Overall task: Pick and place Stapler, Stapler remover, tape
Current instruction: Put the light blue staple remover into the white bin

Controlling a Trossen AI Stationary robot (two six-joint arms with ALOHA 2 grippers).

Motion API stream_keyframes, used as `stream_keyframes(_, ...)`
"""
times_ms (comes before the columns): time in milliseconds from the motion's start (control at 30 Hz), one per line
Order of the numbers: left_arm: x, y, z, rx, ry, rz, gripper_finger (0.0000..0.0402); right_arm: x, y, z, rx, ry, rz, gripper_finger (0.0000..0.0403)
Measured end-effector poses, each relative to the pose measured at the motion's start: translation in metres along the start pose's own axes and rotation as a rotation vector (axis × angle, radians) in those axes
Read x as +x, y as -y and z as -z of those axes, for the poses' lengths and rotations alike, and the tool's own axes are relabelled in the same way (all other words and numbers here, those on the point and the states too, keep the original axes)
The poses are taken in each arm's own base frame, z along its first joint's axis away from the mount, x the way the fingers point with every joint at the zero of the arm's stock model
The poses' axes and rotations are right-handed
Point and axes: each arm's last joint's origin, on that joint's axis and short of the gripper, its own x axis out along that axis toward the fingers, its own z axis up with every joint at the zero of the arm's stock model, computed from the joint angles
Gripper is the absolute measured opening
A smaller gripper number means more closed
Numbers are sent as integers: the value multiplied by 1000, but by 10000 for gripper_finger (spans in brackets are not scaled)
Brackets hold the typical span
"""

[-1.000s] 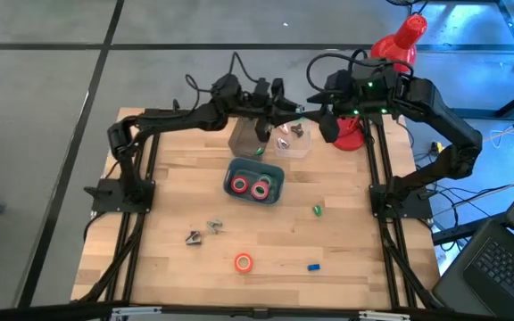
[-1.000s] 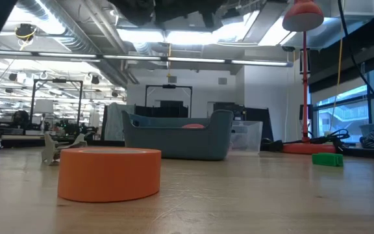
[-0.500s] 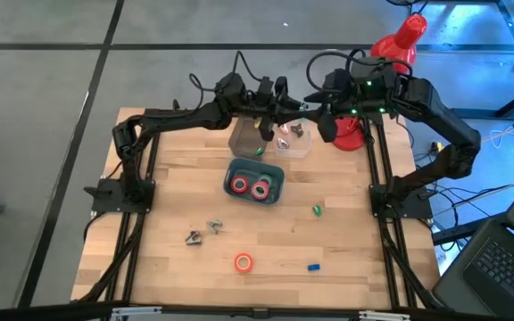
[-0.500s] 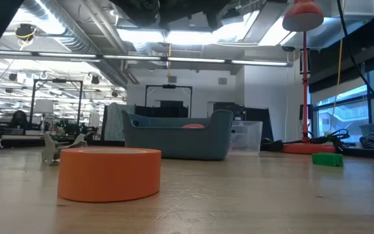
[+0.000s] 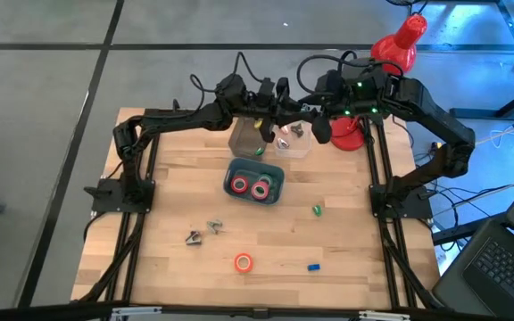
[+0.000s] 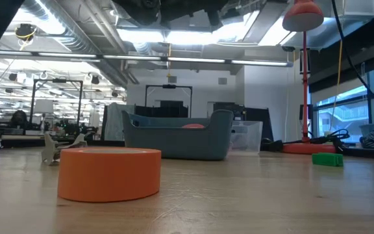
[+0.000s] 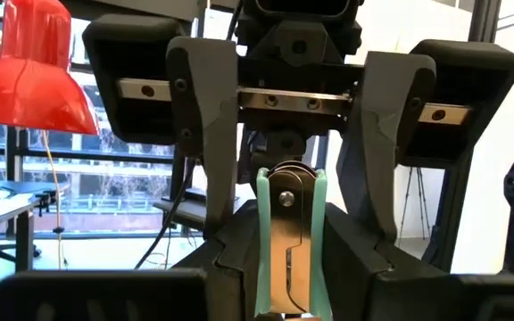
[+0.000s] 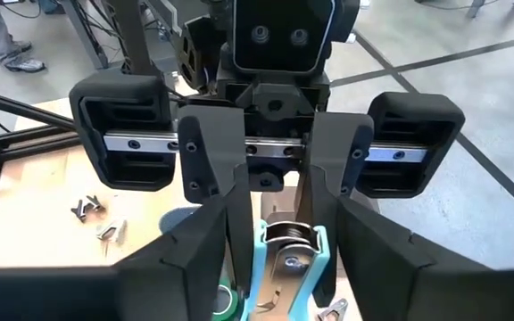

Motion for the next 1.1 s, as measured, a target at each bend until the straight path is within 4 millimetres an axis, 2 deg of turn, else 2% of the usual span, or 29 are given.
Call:
stream_keyframes(67,0,0,1,-5,-6,0,80,0,0,0,-2,-2,0,167)
stream_keyframes(167,0,0,1,-15,-11,-2,80,-1,0,0,-9,0,5,162)
stream_keyframes(600,-1,-1,2,-12,-34,15,80,-1,0,1,0,-14,-8,90)
stream_keyframes(1100,-1,-3,8,-24,-95,-12,80,0,0,7,-2,-66,-10,89)
